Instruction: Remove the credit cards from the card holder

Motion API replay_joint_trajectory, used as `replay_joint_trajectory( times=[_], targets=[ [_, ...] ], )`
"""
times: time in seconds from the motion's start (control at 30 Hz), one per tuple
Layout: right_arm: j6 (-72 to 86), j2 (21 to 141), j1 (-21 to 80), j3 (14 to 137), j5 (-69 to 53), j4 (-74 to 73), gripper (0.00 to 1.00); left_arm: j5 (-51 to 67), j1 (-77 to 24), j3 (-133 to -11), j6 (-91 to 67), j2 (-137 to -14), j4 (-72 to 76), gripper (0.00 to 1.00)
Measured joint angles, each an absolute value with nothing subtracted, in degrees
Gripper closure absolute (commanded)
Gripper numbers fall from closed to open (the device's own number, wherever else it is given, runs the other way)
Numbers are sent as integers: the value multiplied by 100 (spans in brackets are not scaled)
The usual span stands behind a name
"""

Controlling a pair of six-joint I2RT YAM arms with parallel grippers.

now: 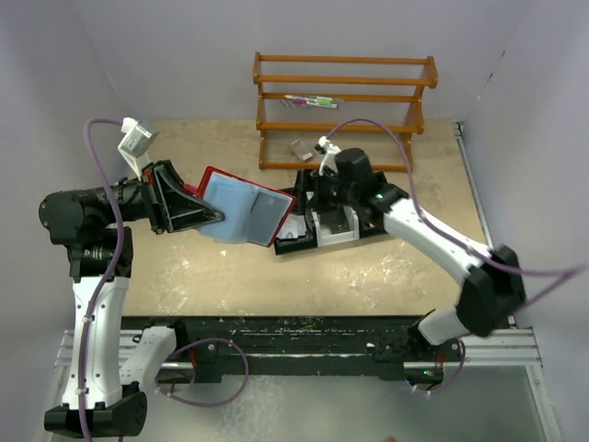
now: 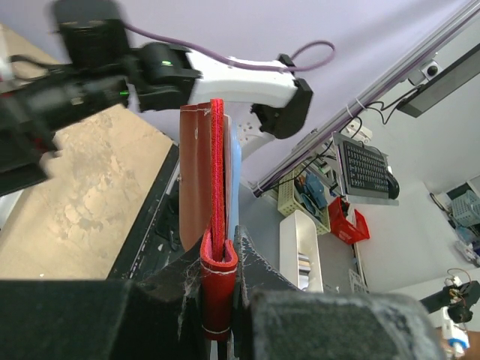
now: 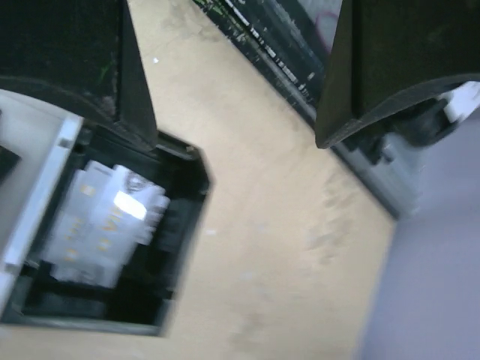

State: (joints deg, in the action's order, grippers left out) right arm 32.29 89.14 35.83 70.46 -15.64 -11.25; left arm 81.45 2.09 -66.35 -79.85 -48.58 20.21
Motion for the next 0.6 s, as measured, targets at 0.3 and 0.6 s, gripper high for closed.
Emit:
replay_joint_trajectory(
  times=[0.3, 0.6],
  targets=[
    [4001, 6121, 3603, 5111, -4305, 2056, 0, 8145, 204, -6643, -7846, -4836, 1997, 100],
    [4801, 5822, 3916, 4921, -5133, 3712, 30, 8143, 180, -6643, -7771, -4842, 1940, 100]
  ],
)
